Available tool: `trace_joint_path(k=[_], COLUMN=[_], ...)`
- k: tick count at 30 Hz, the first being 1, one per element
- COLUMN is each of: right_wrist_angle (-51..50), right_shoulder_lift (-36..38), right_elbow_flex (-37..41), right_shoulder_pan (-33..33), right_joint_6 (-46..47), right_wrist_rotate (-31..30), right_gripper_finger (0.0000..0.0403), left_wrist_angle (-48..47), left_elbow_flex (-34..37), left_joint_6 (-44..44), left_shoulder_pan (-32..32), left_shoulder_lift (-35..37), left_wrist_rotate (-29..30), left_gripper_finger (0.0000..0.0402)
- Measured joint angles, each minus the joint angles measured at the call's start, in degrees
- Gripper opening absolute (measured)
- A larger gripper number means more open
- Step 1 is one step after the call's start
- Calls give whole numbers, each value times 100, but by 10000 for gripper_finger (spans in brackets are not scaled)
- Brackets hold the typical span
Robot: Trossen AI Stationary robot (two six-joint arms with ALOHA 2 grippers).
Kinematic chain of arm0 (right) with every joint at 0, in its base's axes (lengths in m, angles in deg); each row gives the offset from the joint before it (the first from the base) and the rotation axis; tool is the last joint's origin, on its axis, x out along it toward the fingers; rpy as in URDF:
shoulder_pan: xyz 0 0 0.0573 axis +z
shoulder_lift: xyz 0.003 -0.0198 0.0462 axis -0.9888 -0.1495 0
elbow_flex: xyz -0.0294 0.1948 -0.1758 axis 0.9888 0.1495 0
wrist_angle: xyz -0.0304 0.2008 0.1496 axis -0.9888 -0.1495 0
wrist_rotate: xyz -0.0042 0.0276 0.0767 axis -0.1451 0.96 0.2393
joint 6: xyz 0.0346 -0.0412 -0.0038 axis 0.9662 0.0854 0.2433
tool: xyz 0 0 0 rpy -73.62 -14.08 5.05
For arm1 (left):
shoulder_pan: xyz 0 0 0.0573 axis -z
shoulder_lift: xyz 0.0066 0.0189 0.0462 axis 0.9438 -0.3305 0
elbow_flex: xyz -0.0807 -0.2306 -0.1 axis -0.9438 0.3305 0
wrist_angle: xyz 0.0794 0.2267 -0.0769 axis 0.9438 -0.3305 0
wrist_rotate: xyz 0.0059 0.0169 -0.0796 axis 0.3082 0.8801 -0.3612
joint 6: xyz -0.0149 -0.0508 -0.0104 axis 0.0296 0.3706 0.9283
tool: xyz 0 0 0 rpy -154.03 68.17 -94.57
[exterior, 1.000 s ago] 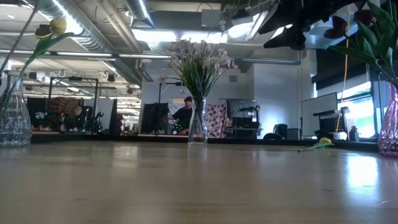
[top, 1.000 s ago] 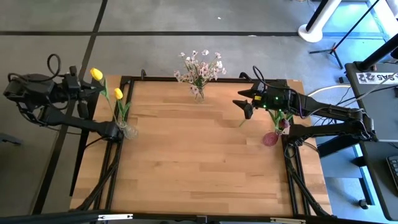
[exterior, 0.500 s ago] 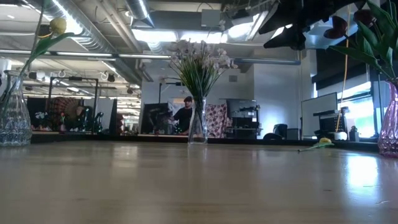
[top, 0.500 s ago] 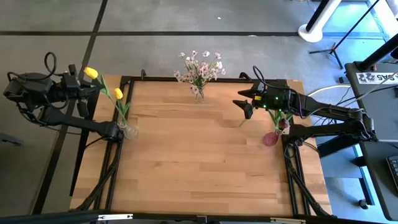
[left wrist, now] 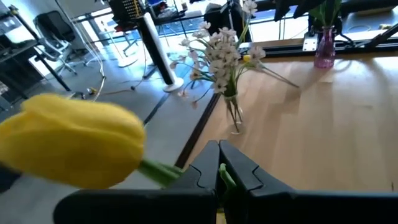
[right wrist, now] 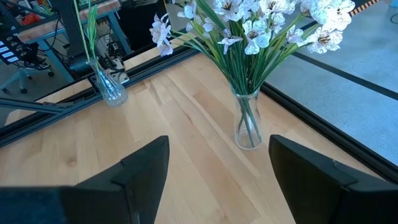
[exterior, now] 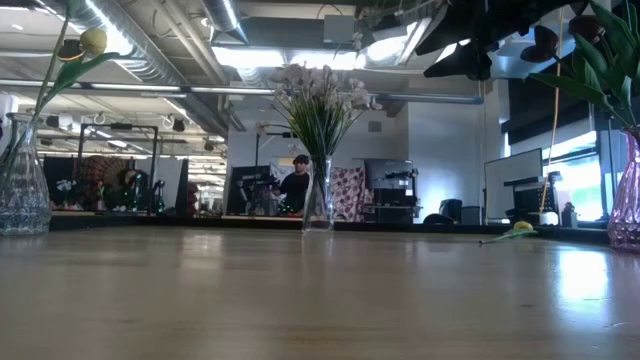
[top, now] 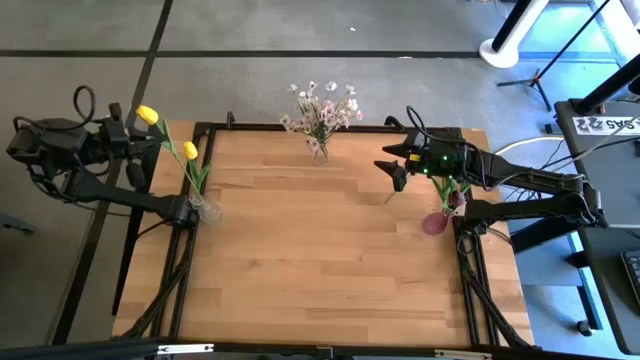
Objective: Sort flowers into vase by color
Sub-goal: Put the left yellow flower into the bottom transparent vase
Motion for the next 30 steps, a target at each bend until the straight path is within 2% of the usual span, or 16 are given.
trace_joint_path(k=[8,14,18,22,27,30], right_wrist_angle=[0,4,7,11,34,75], right_shoulder_lift=[0,0,0,0,0,0], right_elbow_flex=[0,0,0,0,0,0], right_shoulder_pan=[-1,1,0,0,-1,-1], right_joint_6=[4,4,-6,-77,-148,-161], right_wrist_rotate=[0,-2,-2,-2,-49,-296], right_gripper_finger=[276,276,276,276,276,276], left_wrist_angle=[-376,-292,-156,-162,-166,-398], left_elbow_flex=[-35,5,313,776,1209,1305], left_joint_6=[313,592,737,950,1535,2042], left_shoulder_pan=[-1,0,0,1,1,1], left_shoulder_lift=[4,6,4,2,3,3], left_wrist_rotate=[-5,-373,-776,-816,-1551,-1700], left_gripper_finger=[0,0,0,0,0,0])
